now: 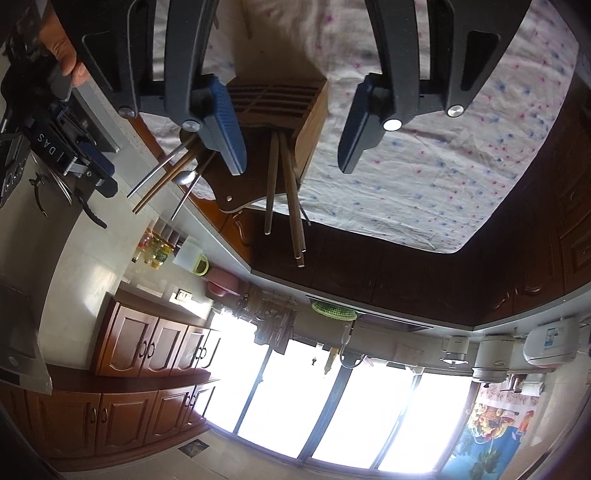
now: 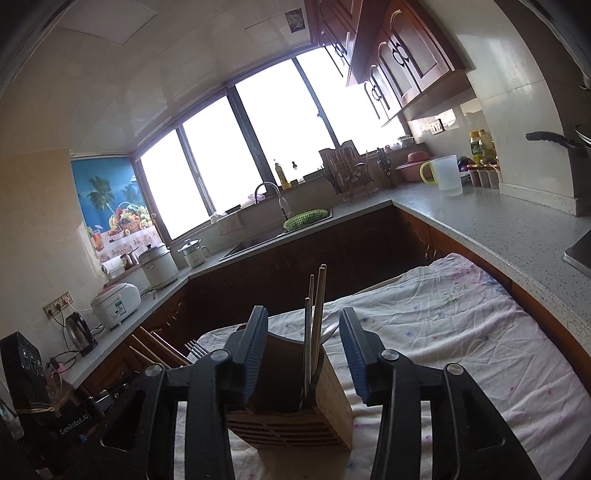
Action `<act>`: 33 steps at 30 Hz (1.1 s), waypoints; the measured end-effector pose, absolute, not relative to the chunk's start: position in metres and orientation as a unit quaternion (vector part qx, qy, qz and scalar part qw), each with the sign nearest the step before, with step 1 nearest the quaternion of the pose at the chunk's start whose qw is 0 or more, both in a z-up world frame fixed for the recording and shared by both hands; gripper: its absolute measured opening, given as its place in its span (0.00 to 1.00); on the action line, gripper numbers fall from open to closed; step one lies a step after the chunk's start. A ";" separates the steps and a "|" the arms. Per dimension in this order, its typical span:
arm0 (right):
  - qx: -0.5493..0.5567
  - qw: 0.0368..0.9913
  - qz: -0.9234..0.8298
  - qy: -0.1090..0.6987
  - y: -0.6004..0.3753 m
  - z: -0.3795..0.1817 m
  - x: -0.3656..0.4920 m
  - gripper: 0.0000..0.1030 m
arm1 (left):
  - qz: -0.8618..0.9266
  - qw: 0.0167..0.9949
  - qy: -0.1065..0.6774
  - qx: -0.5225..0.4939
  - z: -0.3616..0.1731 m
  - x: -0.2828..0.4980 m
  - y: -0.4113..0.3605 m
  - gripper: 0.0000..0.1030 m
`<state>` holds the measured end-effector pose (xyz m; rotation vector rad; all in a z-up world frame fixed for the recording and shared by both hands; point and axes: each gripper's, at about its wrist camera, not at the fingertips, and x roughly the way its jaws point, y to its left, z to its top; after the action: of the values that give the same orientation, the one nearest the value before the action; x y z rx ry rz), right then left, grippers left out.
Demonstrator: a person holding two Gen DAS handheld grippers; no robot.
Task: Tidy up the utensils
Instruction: 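Open both grippers to release the chopsticks in the holder, then move both open grippers back toward the last chopsticks on the cloth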
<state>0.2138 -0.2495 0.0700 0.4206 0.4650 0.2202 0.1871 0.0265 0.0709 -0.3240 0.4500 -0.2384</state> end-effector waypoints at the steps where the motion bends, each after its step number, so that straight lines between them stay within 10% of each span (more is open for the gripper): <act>1: 0.208 0.945 0.109 0.227 -0.250 0.070 0.211 0.54 | -0.112 0.955 0.222 -0.159 0.069 0.183 0.028 0.59; 7: 0.215 0.945 0.114 0.217 -0.250 0.067 0.189 0.93 | -0.098 0.952 0.230 -0.175 0.061 0.157 0.039 0.76; 33: 0.241 0.937 0.121 0.220 -0.254 0.068 0.122 0.98 | -0.091 0.953 0.220 -0.187 0.069 0.087 0.063 0.88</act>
<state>0.1225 -0.2541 0.0684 0.4930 0.4504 0.2478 0.0872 0.0633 0.0685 -0.3795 0.4478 -0.1850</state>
